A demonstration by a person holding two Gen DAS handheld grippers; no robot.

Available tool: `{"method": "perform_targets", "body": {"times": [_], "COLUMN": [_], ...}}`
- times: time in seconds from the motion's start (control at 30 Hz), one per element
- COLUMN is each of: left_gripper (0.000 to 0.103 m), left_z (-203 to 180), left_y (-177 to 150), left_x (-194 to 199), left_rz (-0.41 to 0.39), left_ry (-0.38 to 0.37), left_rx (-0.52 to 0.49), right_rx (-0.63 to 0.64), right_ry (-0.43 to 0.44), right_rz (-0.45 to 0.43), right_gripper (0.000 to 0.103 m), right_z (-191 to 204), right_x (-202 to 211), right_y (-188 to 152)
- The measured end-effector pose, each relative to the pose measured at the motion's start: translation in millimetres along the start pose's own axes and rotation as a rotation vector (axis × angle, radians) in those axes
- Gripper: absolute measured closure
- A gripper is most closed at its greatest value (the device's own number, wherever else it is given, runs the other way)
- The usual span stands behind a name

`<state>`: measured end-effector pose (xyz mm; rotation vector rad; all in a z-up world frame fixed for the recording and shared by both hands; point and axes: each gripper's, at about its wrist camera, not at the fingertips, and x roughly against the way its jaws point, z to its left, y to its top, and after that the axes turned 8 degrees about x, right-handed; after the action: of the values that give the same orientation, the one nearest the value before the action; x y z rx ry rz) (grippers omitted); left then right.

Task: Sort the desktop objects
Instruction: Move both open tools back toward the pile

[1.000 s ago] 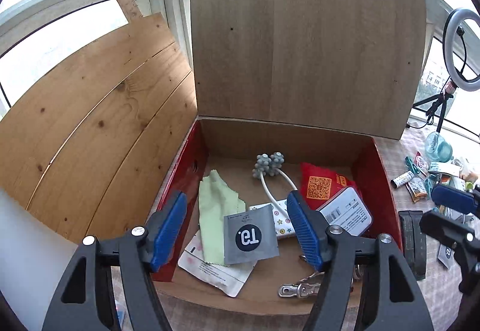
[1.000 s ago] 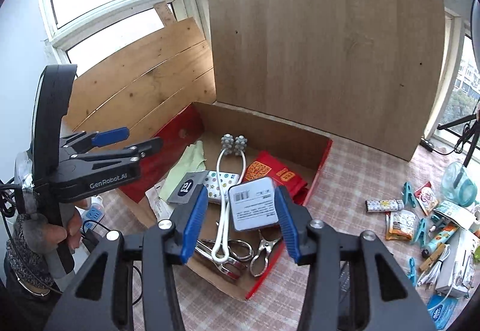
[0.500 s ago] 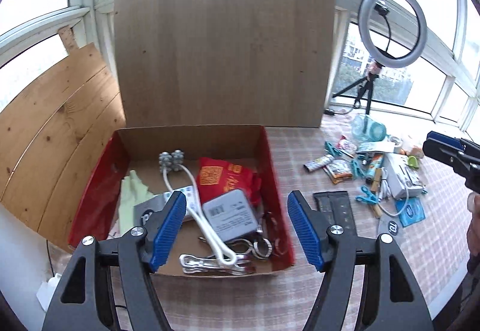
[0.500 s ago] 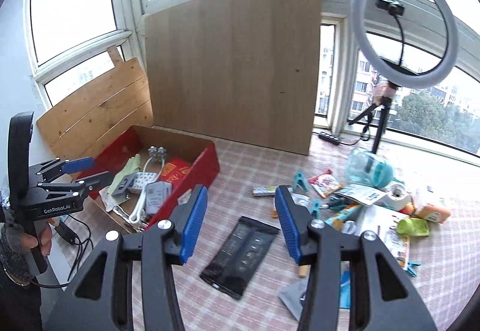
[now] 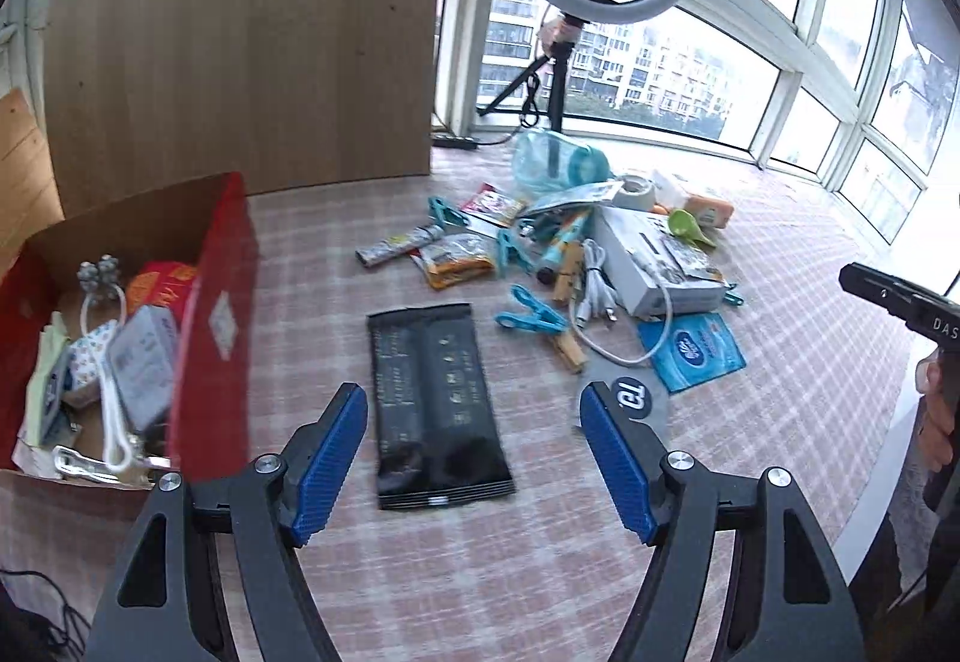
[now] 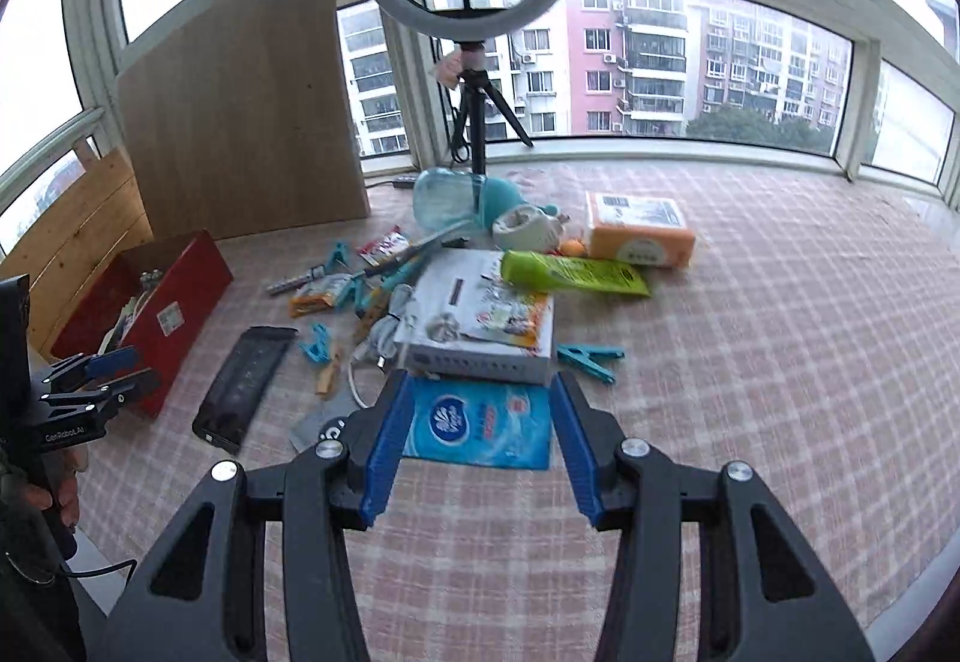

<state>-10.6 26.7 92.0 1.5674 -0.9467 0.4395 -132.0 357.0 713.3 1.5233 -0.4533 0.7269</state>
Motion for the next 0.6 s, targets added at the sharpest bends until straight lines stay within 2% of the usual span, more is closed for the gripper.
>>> {"method": "perform_targets", "body": {"times": [0.17, 0.33, 0.5, 0.6], "left_gripper": [0.032, 0.032, 0.032, 0.032], "left_z": [-50, -94, -120, -131], "left_y": [-7, -5, 0, 3], "left_x": [-30, -59, -84, -103], "left_rz": [0.044, 0.078, 0.091, 0.106], "left_ry": [-0.029, -0.039, -0.065, -0.051], "left_rx": [-0.095, -0.175, -0.180, -0.191], "right_rx": [-0.059, -0.081, -0.052, -0.035], "right_ry": [-0.043, -0.023, -0.005, -0.003], "right_rz": [0.027, 0.043, 0.084, 0.107], "right_gripper": [0.057, 0.057, 0.057, 0.057], "right_z": [-33, -49, -66, -79], "right_x": [-15, -32, -54, -65], "right_y": [-23, -36, -43, -45]}}
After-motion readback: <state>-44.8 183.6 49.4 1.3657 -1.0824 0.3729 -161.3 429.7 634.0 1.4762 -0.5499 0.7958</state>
